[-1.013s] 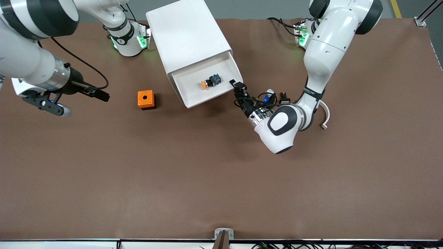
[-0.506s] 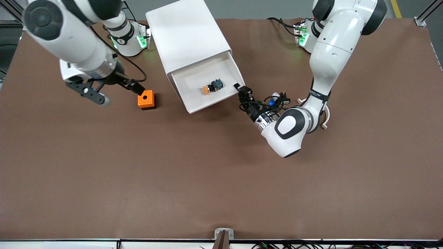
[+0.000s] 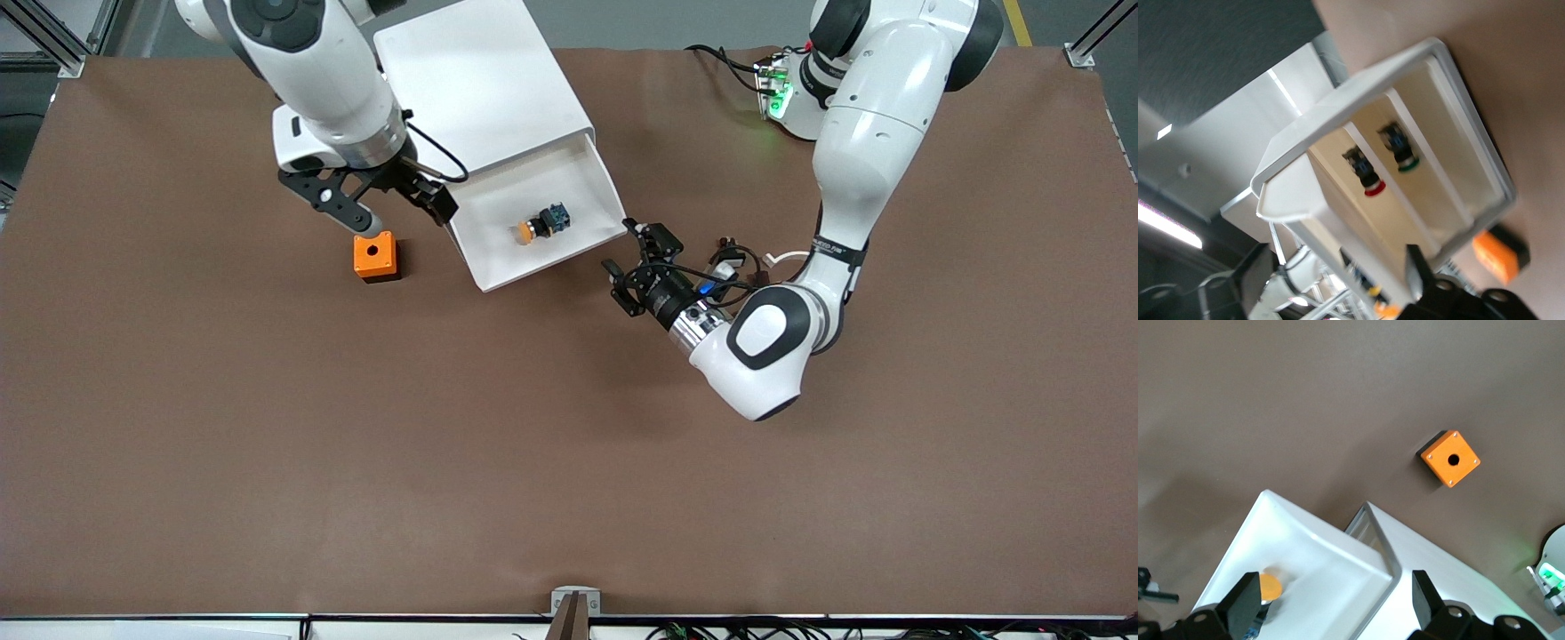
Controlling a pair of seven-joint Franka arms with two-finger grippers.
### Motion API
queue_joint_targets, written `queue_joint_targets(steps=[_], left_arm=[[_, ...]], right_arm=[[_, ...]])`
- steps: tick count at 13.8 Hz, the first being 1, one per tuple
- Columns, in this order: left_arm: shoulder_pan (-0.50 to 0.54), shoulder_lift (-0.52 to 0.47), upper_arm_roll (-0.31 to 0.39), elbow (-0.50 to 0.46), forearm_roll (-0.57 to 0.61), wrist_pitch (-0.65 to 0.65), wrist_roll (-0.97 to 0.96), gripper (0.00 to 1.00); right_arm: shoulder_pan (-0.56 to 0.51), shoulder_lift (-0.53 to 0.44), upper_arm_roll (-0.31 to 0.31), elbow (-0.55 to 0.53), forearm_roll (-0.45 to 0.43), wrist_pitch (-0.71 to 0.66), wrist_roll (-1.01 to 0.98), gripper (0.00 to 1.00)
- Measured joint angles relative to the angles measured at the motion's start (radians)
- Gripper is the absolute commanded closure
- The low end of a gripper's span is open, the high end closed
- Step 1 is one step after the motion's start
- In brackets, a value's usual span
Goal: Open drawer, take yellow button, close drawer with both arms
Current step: 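Lower the right gripper over the yellow button while the left gripper withdraws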
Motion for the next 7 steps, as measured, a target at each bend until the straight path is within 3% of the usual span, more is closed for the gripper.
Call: queue_joint_targets(steps=[2, 5, 7], left_arm=[[0.013, 0.0, 0.005, 0.053, -0.001, 0.004, 0.177, 0.01], [0.001, -0.004, 0.074, 0.106, 0.014, 0.049, 0.476, 0.01], [-0.026, -0.025, 0.111, 0.124, 0.104, 0.132, 0.662, 0.01]], right_arm=[[0.042, 0.004, 0.0, -0.001, 0.0, 0.023, 0.066, 0.0], [0.09, 0.029, -0.001, -0.003, -0.001, 0.063, 0.144, 0.0], [0.117, 0.058, -0.001, -0.004, -0.003, 0.101, 0.192, 0.0]])
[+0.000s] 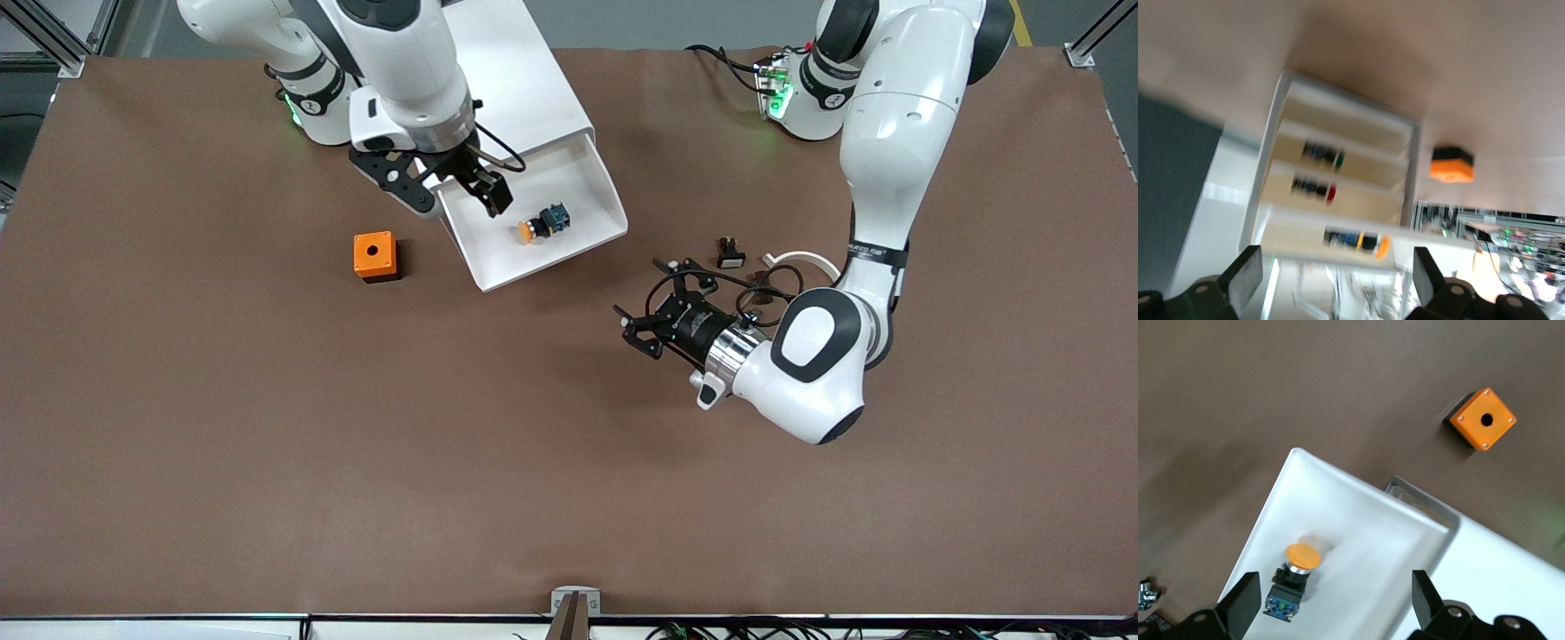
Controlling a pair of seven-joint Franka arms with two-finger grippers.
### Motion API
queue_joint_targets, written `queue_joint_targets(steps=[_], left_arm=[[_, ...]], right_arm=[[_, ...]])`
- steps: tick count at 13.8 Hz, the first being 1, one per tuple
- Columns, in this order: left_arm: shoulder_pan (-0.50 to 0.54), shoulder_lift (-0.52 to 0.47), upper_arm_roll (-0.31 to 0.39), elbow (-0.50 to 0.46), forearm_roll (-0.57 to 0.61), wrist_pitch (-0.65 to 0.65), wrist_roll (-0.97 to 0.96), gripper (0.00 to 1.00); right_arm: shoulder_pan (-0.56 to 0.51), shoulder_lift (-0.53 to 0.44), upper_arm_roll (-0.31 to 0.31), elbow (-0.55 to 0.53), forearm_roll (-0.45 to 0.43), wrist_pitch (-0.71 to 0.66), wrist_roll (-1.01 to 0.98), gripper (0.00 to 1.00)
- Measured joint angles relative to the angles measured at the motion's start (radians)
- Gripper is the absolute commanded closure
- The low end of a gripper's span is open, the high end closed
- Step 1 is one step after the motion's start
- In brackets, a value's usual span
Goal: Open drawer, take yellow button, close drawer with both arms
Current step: 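Lower the right gripper over the yellow button while the left gripper withdraws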
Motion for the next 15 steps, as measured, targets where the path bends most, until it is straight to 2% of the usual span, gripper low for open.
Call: queue_joint_targets(steps=[3, 9, 15], left_arm=[[-0.045, -0.052, 0.01, 0.003, 0.177, 0.162, 0.111, 0.01], [-0.136, -0.094, 0.01, 0.003, 0.548, 0.409, 0.133, 0.01], [-0.155, -0.097, 0.016, 0.002, 0.7, 0.467, 0.132, 0.01]], right_arm=[[0.048, 0.043, -0.001, -0.001, -0.016, 0.061, 0.092, 0.0], [0.116, 0.117, -0.001, -0.002, -0.057, 0.132, 0.215, 0.0], [0.119, 0.147, -0.002, -0.001, -0.059, 0.155, 0.291, 0.0]])
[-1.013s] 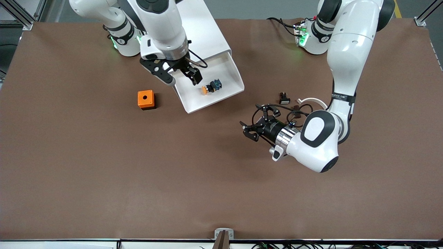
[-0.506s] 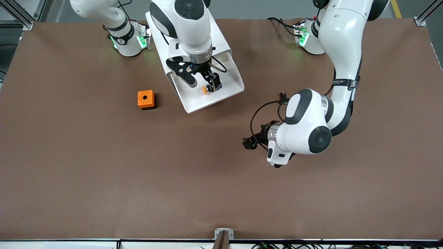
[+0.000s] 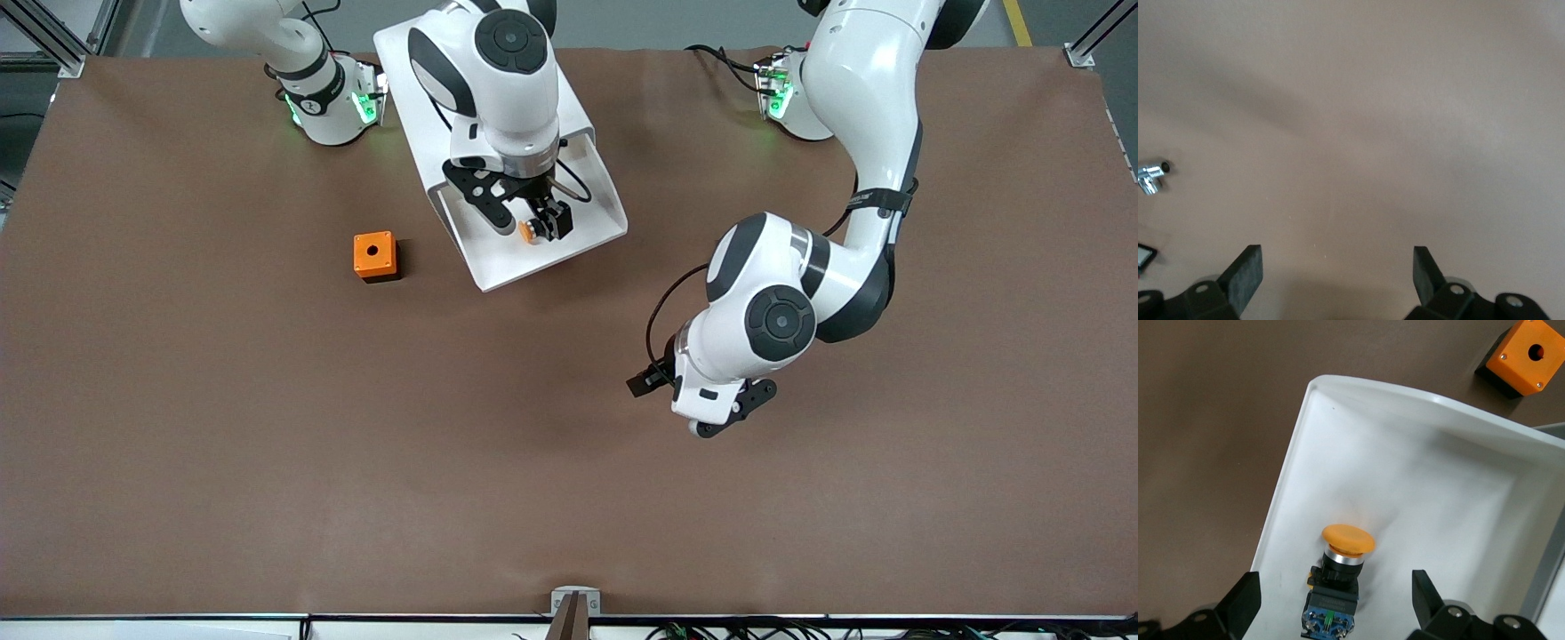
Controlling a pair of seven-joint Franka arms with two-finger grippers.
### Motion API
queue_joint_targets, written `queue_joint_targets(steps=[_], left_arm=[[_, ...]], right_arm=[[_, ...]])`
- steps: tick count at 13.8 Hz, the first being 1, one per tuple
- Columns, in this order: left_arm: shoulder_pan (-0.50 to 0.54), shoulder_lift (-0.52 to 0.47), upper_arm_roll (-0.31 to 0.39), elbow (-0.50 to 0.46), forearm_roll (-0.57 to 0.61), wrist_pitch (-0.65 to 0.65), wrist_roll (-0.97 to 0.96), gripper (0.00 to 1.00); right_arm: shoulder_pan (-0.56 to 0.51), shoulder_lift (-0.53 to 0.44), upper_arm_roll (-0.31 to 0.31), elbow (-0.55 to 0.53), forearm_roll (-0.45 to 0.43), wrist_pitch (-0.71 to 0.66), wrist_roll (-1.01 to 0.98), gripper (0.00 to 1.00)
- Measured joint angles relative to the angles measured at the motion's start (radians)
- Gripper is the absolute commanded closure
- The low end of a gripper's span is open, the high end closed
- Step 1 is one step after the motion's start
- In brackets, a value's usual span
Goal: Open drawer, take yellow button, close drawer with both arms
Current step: 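Lower the right gripper over the yellow button while the left gripper withdraws, then close the right gripper on the yellow button in the drawer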
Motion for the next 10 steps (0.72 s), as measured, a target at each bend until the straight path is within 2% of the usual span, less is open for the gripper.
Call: queue_joint_targets(steps=[3, 10], left_arm=[[-0.001, -0.002, 0.0, 0.0, 0.098, 0.007, -0.018, 0.01], [-0.033, -0.017, -0.004, -0.001, 0.115, 0.047, -0.019, 0.01]], right_arm=[[0.001, 0.008, 0.0, 0.0, 0.0, 0.0, 0.041, 0.0], [0.024, 0.052, 0.0, 0.014, 0.0, 0.006, 0.073, 0.0]])
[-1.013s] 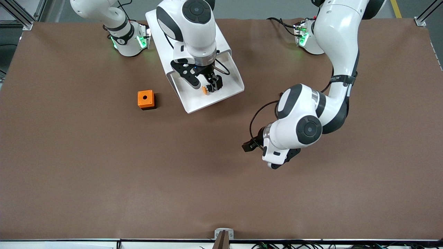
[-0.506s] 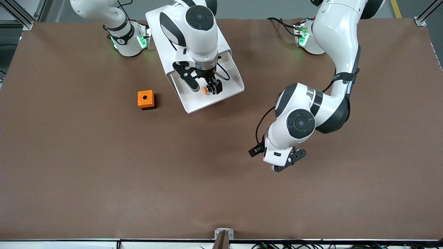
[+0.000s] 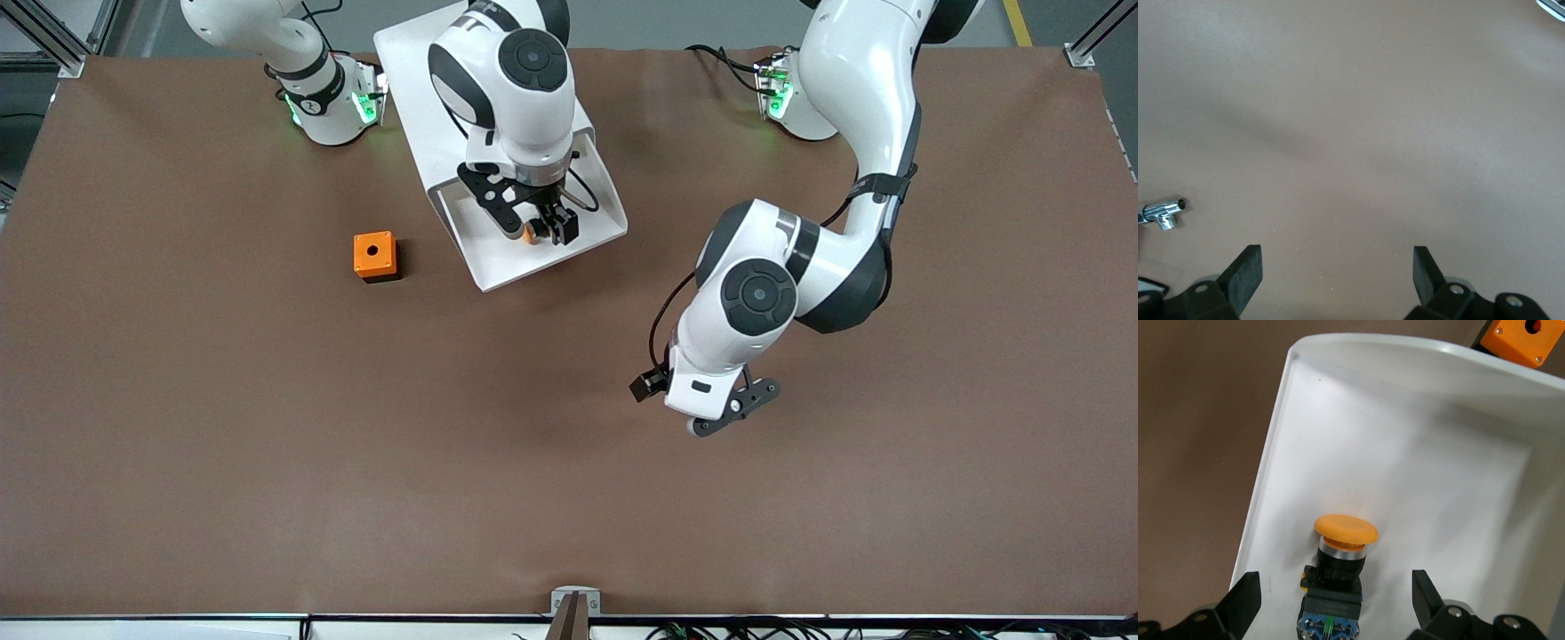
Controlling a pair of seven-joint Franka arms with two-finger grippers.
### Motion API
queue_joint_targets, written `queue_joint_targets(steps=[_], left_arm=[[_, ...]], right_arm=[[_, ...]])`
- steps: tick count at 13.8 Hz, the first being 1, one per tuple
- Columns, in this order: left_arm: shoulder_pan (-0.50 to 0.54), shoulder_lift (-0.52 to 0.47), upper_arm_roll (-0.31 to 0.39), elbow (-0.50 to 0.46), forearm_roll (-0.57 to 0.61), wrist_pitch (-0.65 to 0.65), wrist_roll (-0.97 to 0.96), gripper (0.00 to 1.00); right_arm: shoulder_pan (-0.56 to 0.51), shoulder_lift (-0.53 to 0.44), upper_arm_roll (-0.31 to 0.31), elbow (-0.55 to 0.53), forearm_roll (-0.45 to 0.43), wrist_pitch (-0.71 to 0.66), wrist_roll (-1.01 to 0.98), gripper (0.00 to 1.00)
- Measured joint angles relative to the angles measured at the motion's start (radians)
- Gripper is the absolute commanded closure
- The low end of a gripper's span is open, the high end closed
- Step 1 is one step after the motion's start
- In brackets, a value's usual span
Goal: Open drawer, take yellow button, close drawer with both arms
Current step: 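Close the right gripper on the yellow button in the drawer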
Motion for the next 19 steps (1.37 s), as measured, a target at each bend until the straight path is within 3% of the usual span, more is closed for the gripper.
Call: queue_joint_targets(steps=[12, 17, 19], left_arm=[[-0.021, 0.0, -0.014, -0.011, 0.0, 0.002, -0.001, 0.01], [-0.022, 0.0, -0.014, -0.013, 0.0, 0.002, -0.001, 0.01], [-0.022, 0.0, -0.014, -0.013, 0.0, 0.002, -0.001, 0.01]], right_arm=[[0.002, 0.013, 0.0, 0.008, 0.0, 0.0, 0.034, 0.09], [0.003, 0.018, 0.0, 0.008, 0.0, 0.0, 0.034, 0.32], [0.003, 0.022, 0.0, 0.008, 0.0, 0.0, 0.035, 0.5]])
